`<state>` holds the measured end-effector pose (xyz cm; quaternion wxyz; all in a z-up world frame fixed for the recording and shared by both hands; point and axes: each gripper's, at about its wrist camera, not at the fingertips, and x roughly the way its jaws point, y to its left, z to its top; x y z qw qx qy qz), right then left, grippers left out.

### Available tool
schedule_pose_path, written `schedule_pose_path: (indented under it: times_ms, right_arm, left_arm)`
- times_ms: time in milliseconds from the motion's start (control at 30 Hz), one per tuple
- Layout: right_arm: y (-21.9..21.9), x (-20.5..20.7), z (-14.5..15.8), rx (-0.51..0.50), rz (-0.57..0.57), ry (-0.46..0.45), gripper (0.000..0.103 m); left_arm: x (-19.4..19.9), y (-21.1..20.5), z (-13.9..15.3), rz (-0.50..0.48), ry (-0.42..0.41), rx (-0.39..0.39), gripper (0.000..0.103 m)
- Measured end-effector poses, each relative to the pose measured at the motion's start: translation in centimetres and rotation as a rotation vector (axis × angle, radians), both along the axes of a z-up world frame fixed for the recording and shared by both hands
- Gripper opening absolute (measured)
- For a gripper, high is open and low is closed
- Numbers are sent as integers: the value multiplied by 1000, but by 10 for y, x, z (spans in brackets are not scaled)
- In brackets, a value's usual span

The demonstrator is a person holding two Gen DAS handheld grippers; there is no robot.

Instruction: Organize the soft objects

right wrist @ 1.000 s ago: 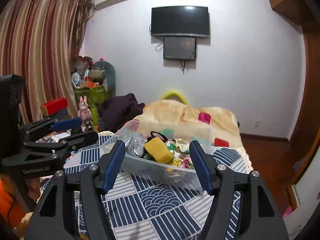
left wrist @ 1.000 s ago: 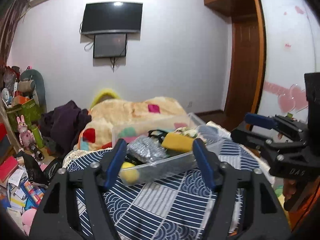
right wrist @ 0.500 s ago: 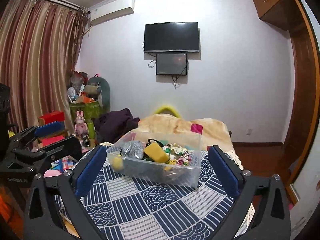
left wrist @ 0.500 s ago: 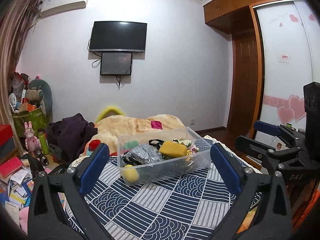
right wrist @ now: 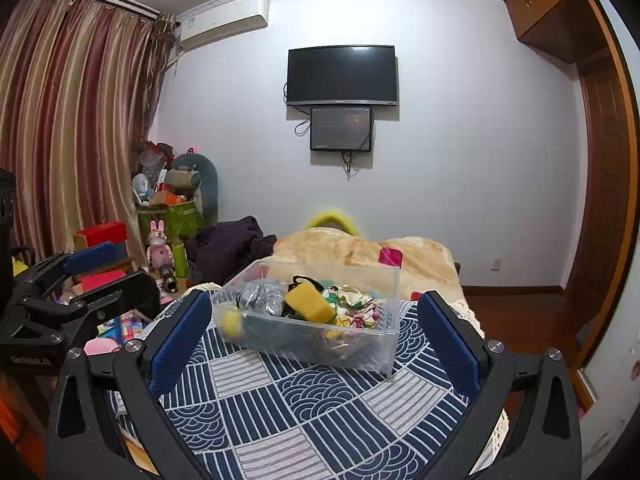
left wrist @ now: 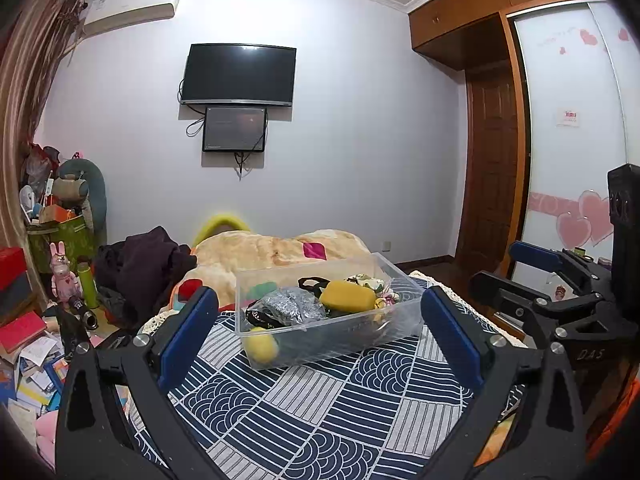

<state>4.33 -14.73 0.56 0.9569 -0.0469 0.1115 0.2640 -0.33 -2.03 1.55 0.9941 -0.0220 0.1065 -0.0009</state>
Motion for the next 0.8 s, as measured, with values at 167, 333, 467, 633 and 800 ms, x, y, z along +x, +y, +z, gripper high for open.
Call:
schedule_pose_path:
  times_ms: [167, 333, 467, 633, 800]
  right_arm:
    - [0, -2, 1, 4, 2, -3, 103]
    - [-1, -3, 1, 5, 2, -5, 103]
    - [-1, -4, 2, 8, 6, -6, 103]
    - [-2, -4, 3, 13, 6, -5, 103]
    - [-3, -5, 4, 16, 2, -9, 103]
  left_arm:
    - [0, -1, -1, 0, 0, 2, 103]
    - [0, -2, -1, -2, 1, 7, 103]
    - [0, -3, -1, -4, 1, 7, 103]
    - [0, -2, -1, -5, 0, 7, 103]
    - [-1, -2, -1, -4, 1, 7, 103]
